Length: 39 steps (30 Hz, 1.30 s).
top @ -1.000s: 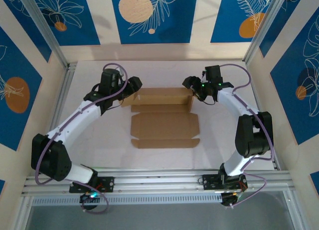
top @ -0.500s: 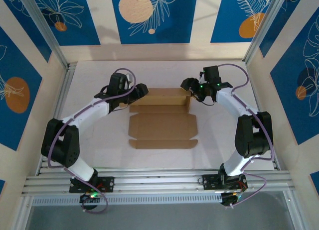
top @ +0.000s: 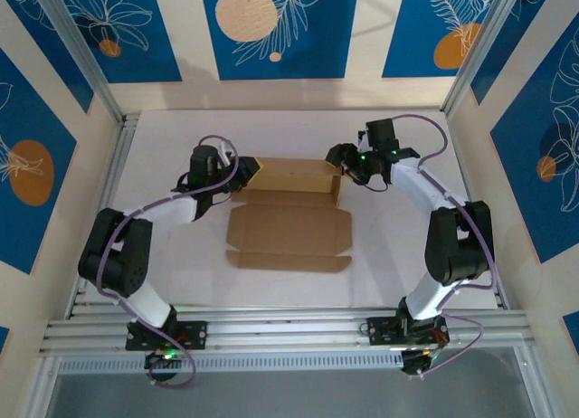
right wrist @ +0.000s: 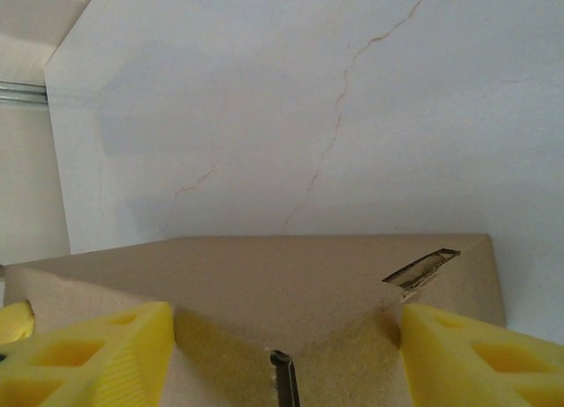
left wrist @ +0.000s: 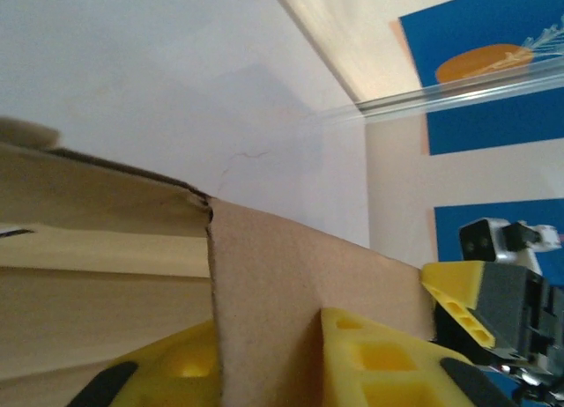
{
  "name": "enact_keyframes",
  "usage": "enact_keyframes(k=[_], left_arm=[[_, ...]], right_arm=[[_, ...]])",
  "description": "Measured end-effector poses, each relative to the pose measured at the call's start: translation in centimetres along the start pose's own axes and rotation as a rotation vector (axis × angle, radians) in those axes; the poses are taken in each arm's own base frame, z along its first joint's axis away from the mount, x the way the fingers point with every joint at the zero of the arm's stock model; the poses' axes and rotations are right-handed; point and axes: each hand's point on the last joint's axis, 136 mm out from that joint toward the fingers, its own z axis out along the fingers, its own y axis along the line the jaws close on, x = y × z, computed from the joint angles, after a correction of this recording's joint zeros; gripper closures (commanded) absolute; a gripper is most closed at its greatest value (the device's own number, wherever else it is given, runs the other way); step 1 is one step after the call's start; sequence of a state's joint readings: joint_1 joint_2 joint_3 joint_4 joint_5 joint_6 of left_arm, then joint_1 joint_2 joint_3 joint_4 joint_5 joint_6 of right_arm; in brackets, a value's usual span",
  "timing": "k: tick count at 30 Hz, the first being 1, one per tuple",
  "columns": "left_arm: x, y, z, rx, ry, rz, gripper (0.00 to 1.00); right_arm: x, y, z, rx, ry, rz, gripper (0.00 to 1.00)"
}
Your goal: Fold the paper box
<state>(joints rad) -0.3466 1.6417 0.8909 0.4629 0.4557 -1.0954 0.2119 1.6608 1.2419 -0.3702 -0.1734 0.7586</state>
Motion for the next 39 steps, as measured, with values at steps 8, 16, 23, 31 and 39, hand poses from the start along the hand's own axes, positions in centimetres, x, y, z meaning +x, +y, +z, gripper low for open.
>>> enact_keyframes(k=[8, 16, 23, 31, 39], left_arm=[[-0.3, -1.0, 0.0, 0.056, -0.011, -0.019, 0.67], [0.1, 0.3, 0.2, 0.015, 0.005, -0.016, 0.63], [0.2, 0.9, 0.2, -0.010, 0.006, -0.008, 0.53], [0.4, 1.9, -0.7, -0.103, 0.020, 0.032, 0.31], [-1.4, -0.8, -6.9, -0.215, -0.099, 0.202, 0.27]], right_arm=[[0.2, -0.2, -0.1, 0.007, 0.010, -0.046, 0.21], [0.8, 0.0, -1.0, -0.003, 0.011, -0.092, 0.25], [1.2, -0.1, -1.5, 0.000, 0.008, -0.111, 0.26], [1.9, -0.9, -1.3, 0.006, 0.007, -0.109, 0.39], [0.5, -0.8, -0.9, -0.014, -0.012, -0.075, 0.44]])
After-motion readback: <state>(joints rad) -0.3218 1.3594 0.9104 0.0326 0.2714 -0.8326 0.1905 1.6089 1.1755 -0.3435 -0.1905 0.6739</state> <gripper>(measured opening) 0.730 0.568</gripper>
